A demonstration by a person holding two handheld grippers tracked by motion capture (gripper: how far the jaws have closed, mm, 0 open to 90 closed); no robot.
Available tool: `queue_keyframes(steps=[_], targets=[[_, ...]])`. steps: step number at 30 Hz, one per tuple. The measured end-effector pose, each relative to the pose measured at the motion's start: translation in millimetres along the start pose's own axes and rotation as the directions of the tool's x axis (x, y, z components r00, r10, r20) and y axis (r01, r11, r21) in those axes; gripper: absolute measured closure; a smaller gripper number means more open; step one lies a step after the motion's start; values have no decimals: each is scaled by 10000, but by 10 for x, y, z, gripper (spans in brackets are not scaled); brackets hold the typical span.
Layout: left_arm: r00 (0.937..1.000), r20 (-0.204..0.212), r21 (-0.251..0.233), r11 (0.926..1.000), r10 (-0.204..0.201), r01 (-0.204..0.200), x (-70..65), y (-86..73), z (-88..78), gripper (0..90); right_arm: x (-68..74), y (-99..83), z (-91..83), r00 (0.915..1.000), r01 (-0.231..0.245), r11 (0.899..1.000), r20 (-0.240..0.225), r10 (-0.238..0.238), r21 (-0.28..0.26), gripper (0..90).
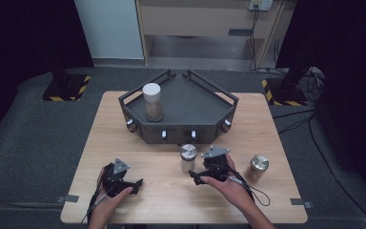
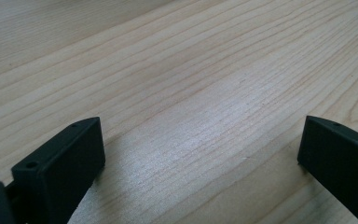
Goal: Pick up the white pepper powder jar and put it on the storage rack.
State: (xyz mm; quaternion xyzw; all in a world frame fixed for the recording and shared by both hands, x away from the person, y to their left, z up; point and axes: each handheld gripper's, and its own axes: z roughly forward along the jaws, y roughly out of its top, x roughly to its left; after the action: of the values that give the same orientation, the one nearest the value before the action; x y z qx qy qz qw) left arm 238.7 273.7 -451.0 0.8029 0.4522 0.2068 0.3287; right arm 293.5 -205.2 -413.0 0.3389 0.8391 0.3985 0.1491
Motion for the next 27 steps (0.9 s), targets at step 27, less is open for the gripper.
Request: queue_keyframes(steps=[27], targets=[[10000,4,-1,10000,-1,1,0,0,0,0,-13,209,376,9992,-288,9991,-256,296,319,115]])
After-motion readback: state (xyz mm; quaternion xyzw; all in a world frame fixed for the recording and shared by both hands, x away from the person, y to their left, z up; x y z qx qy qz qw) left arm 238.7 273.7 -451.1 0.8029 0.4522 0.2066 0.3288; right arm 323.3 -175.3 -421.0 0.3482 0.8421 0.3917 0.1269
